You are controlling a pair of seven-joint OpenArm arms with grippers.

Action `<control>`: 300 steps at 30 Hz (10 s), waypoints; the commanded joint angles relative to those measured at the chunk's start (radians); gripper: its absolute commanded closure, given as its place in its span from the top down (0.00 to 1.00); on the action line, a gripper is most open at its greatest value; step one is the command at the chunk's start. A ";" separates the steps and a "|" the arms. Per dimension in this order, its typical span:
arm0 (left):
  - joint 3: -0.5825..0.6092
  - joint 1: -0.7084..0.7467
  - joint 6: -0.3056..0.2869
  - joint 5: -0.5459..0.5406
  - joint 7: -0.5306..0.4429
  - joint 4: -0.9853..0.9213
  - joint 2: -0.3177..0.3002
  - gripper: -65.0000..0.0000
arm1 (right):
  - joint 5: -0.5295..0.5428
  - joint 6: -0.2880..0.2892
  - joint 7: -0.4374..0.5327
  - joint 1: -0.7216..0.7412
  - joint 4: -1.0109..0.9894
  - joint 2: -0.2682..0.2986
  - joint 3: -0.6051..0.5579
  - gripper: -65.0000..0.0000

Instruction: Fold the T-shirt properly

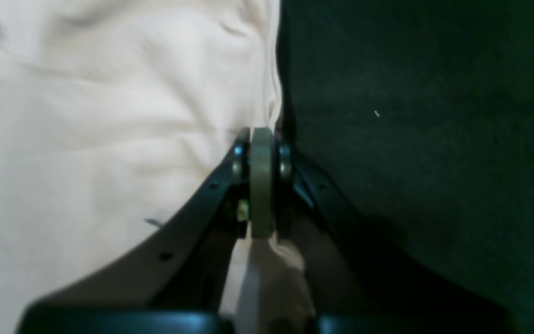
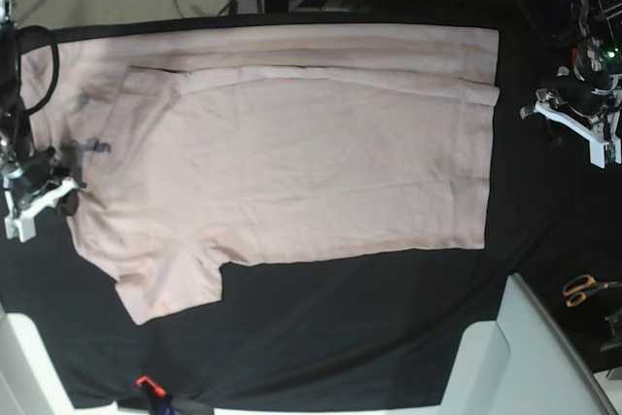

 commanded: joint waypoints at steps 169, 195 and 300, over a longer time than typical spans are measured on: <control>0.144 -0.403 0.007 0.004 -0.022 -0.472 -0.065 0.38 | -0.373 -0.129 -0.438 0.158 0.113 -0.169 0.322 0.00; 0.152 -0.596 0.006 0.002 -0.024 -0.888 0.008 0.31 | -0.374 -0.124 -0.440 0.156 0.134 -0.171 0.316 0.00; 0.149 -0.574 -0.079 -0.010 0.024 -0.900 0.060 0.12 | -0.376 -0.123 -0.438 0.124 0.133 -0.171 0.313 0.00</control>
